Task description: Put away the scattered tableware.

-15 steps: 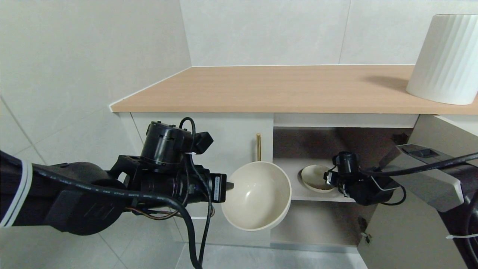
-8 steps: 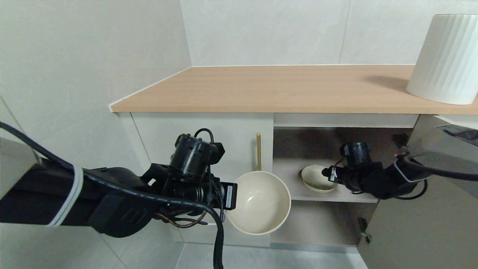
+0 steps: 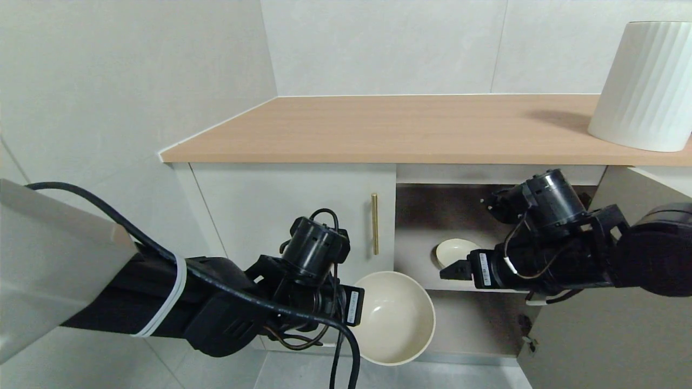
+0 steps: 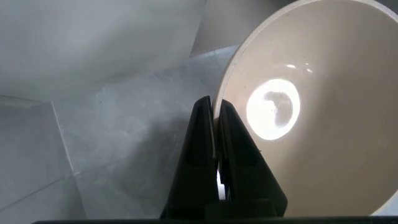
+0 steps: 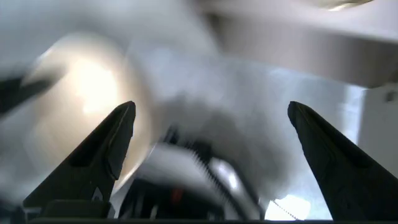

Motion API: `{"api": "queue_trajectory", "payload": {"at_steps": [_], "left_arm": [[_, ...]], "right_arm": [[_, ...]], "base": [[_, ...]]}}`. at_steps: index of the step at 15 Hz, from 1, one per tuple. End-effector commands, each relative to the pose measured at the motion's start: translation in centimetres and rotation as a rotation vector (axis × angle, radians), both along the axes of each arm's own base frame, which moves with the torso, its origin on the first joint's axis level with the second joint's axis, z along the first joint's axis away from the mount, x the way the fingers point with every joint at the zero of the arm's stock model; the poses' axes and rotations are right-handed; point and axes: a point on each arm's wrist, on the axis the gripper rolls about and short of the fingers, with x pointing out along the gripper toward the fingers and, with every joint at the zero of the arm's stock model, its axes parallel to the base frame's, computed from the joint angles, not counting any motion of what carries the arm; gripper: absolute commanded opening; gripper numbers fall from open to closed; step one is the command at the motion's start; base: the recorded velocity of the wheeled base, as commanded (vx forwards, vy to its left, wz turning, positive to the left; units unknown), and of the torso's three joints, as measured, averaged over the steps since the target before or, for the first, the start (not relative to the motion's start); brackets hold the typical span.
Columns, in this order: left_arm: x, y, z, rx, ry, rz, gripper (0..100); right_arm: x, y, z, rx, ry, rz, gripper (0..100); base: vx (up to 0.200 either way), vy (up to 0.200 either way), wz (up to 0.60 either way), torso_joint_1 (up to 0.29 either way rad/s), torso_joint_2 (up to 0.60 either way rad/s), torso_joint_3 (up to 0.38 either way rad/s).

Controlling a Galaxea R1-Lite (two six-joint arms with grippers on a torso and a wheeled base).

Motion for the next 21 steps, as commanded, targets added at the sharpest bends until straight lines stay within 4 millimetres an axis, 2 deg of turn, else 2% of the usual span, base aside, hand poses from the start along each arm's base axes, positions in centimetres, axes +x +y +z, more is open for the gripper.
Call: {"api": "queue_trajectory", "payload": {"at_steps": [1, 7, 11, 12, 21], "left_arm": [[-0.2, -0.3, -0.2, 0.004, 0.004, -0.009, 0], [-0.3, -0.4, 0.0, 0.003, -0.004, -0.011, 0], [-0.6, -0.7, -0.2, 0.008, 0.002, -0.021, 0], [-0.7, -0.8, -0.2, 0.009, 0.003, -0.026, 0], [-0.7, -0.8, -0.2, 0.007, 0.003, -0.025, 0]], "right_arm": [[-3.2, 1.5, 1.5, 0.013, -0.014, 0.107, 100], [-2.1, 4.2, -3.3, -0.114, 0.089, 0.103, 100], [-2.2, 5.2, -4.3, -0.117, 0.106, 0.111, 100], [-2.1, 5.3, -4.3, -0.111, 0.099, 0.110, 0], [-2.1, 5.3, -4.2, -0.106, 0.097, 0.109, 0]], "base": [[0.000, 0.000, 0.00, 0.000, 0.00, 0.000], [0.000, 0.000, 0.00, 0.000, 0.00, 0.000], [0.000, 0.000, 0.00, 0.000, 0.00, 0.000], [0.000, 0.000, 0.00, 0.000, 0.00, 0.000], [0.000, 0.000, 0.00, 0.000, 0.00, 0.000]]}}
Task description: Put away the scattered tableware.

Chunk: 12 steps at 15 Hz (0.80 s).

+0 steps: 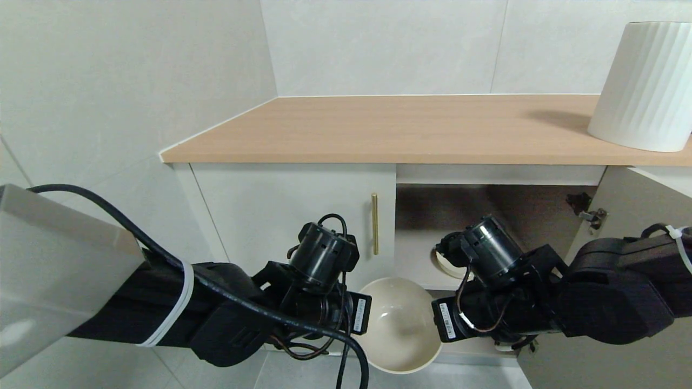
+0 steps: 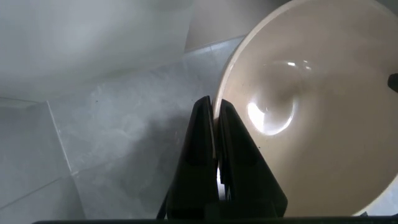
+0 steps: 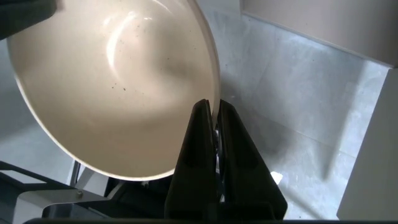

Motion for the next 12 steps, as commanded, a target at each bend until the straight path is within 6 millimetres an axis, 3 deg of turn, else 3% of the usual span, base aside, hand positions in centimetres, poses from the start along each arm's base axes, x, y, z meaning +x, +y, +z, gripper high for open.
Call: {"api": "queue_trajectory", "payload": {"at_steps": [1, 5, 6, 12], "left_arm": [[0.02, -0.01, 0.06, -0.002, -0.003, 0.000, 0], [-0.02, 0.03, 0.07, 0.000, -0.002, 0.001, 0], [-0.02, 0.02, 0.07, -0.001, -0.001, 0.000, 100], [-0.13, 0.12, 0.75, -0.016, -0.017, 0.001, 100]], "right_arm": [[0.00, 0.03, -0.05, -0.002, 0.001, 0.001, 0], [0.05, 0.01, -0.10, -0.003, 0.002, 0.000, 0], [0.01, 0.04, -0.19, -0.006, 0.003, 0.000, 0], [0.42, -0.10, -0.85, -0.041, 0.000, -0.030, 0]], "base": [[0.000, 0.000, 0.00, 0.000, 0.00, 0.000], [0.000, 0.000, 0.00, 0.000, 0.00, 0.000], [0.000, 0.000, 0.00, 0.000, 0.00, 0.000], [0.000, 0.000, 0.00, 0.000, 0.00, 0.000]]}}
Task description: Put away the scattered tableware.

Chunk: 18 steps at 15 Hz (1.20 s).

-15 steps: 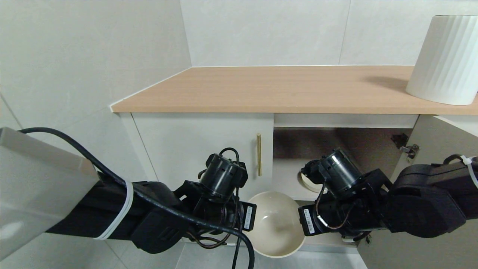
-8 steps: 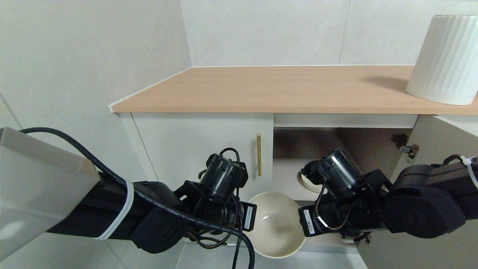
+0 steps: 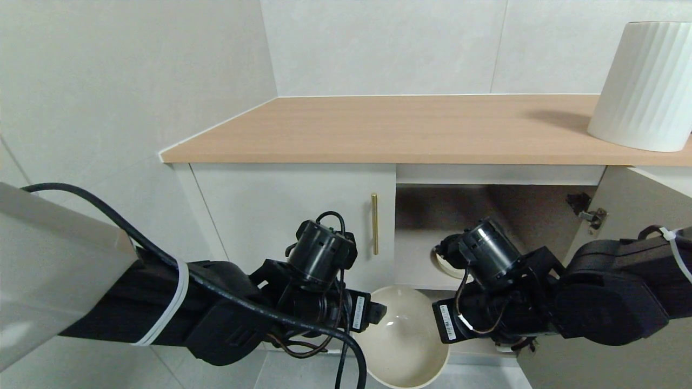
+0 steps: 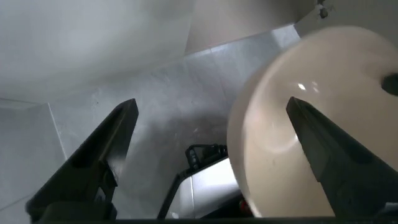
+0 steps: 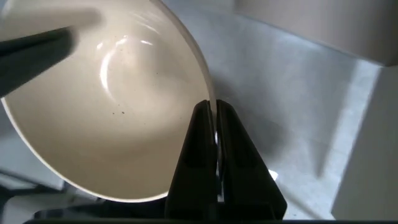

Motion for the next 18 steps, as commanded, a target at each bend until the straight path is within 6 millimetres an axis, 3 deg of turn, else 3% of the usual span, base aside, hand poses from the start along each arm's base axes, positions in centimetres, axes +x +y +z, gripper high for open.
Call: {"api": "queue_trajectory", "payload": {"at_steps": [1, 3, 5, 8, 18], "left_arm": [[-0.1, 0.0, 0.6, -0.025, -0.008, 0.013, 100], [-0.1, 0.2, 1.3, -0.048, -0.019, 0.025, 100], [0.0, 0.3, 1.5, -0.054, -0.024, 0.030, 100], [0.2, 0.5, 1.5, -0.053, -0.024, 0.037, 100], [0.2, 0.5, 1.5, -0.054, -0.024, 0.040, 100]], "right_arm": [[0.8, -0.3, -0.8, -0.036, -0.007, -0.046, 0], [2.1, -1.2, -1.2, -0.041, -0.043, -0.116, 0], [5.1, -3.9, -1.3, 0.033, -0.071, -0.327, 0], [8.8, -7.1, -2.2, 0.086, -0.142, -0.464, 0], [14.1, -10.1, -6.2, 0.127, -0.309, -0.633, 0]], "base": [[0.000, 0.000, 0.00, 0.000, 0.00, 0.000], [0.000, 0.000, 0.00, 0.000, 0.00, 0.000], [0.000, 0.000, 0.00, 0.000, 0.00, 0.000], [0.000, 0.000, 0.00, 0.000, 0.00, 0.000], [0.000, 0.000, 0.00, 0.000, 0.00, 0.000]]}}
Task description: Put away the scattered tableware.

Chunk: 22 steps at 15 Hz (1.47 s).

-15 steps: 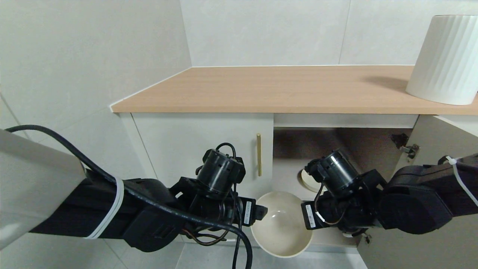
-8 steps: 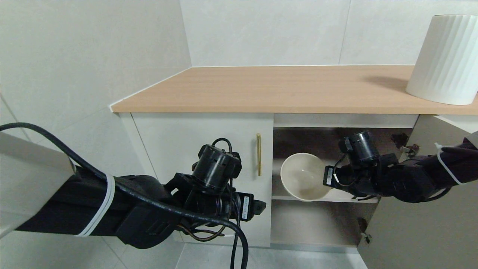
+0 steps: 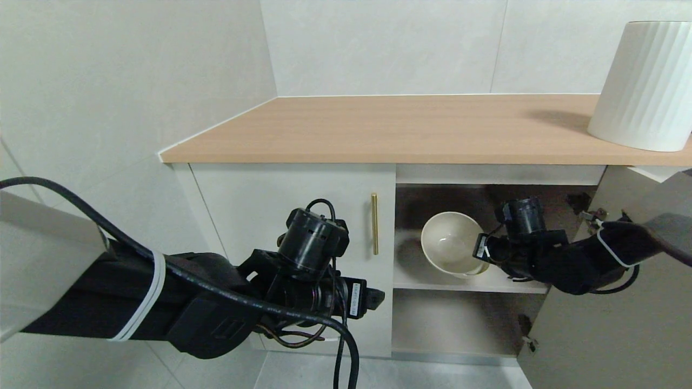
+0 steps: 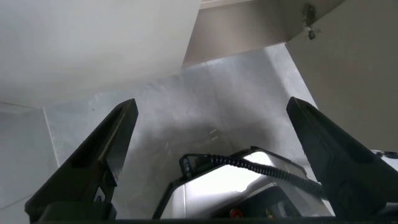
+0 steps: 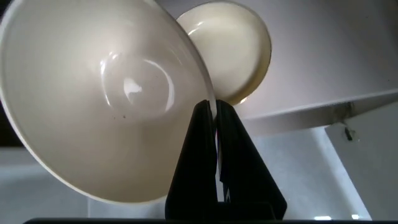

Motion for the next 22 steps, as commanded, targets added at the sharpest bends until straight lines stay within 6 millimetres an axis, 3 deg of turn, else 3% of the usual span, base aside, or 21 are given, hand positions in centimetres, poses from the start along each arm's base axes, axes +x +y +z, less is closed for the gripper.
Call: {"api": "queue_trajectory", "payload": {"at_steps": [1, 10, 19, 20, 22], "left_arm": [[0.0, 0.0, 0.0, 0.000, 0.000, 0.001, 100], [0.0, 0.0, -0.2, 0.003, 0.004, 0.000, 100], [0.0, 0.0, 0.0, -0.002, 0.002, 0.002, 100], [0.0, 0.0, 0.0, -0.002, 0.002, 0.002, 100], [0.0, -0.1, 0.1, -0.021, 0.008, 0.018, 100]], "right_arm": [[0.9, -0.6, -1.7, -0.014, 0.026, -0.028, 0], [3.9, -3.0, -4.3, -0.036, 0.021, -0.139, 0], [4.3, -3.0, -5.1, -0.042, 0.027, -0.147, 0], [4.3, -3.0, -5.1, -0.042, 0.027, -0.147, 100], [4.3, -3.0, -5.0, -0.041, 0.027, -0.145, 100]], "base": [[0.000, 0.000, 0.00, 0.000, 0.00, 0.000], [0.000, 0.000, 0.00, 0.000, 0.00, 0.000], [0.000, 0.000, 0.00, 0.000, 0.00, 0.000], [0.000, 0.000, 0.00, 0.000, 0.00, 0.000], [0.000, 0.000, 0.00, 0.000, 0.00, 0.000]]}}
